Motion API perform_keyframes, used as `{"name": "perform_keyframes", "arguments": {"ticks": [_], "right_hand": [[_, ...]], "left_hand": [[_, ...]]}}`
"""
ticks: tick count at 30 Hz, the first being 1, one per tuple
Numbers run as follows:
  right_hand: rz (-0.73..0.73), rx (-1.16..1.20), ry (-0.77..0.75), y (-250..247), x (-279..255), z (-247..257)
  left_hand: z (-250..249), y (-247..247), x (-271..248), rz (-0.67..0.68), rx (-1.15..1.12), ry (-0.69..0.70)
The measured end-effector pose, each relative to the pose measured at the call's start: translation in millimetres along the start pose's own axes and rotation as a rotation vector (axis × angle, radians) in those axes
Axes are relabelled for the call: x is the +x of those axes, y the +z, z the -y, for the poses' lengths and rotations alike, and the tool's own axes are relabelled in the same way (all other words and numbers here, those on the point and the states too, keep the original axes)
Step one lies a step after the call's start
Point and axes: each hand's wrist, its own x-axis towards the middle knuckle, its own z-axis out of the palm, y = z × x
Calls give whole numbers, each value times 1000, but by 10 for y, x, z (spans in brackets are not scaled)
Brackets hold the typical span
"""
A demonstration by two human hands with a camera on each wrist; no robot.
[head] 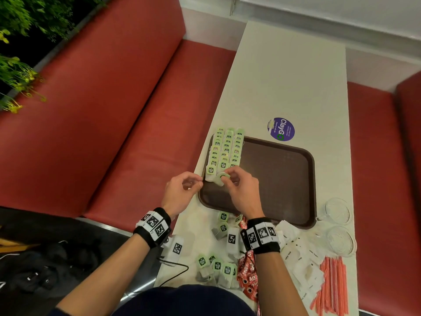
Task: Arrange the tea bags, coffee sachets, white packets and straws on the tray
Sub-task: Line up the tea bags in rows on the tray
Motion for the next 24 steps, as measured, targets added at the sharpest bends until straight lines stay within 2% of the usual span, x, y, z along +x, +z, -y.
{"name": "perform_keyframes", "arguments": {"ticks": [2, 4, 8, 11, 18, 24], "right_hand": [[-14, -78, 28, -16, 106, -102], [32, -133, 53, -16, 214, -187], [203, -253, 72, 23, 384, -225], [239, -286, 105, 84, 507, -224], [205, -332, 91, 221, 667, -255], [86, -300, 41, 278, 648, -317]], "left_hand": [[111, 15, 57, -52, 74, -43], [197, 41, 105, -63, 146, -61], [282, 117, 175, 14, 287, -47], [328, 201, 231, 67, 323, -32], [357, 277, 297, 116, 366, -7], [291, 294, 359, 75, 557, 170]]}}
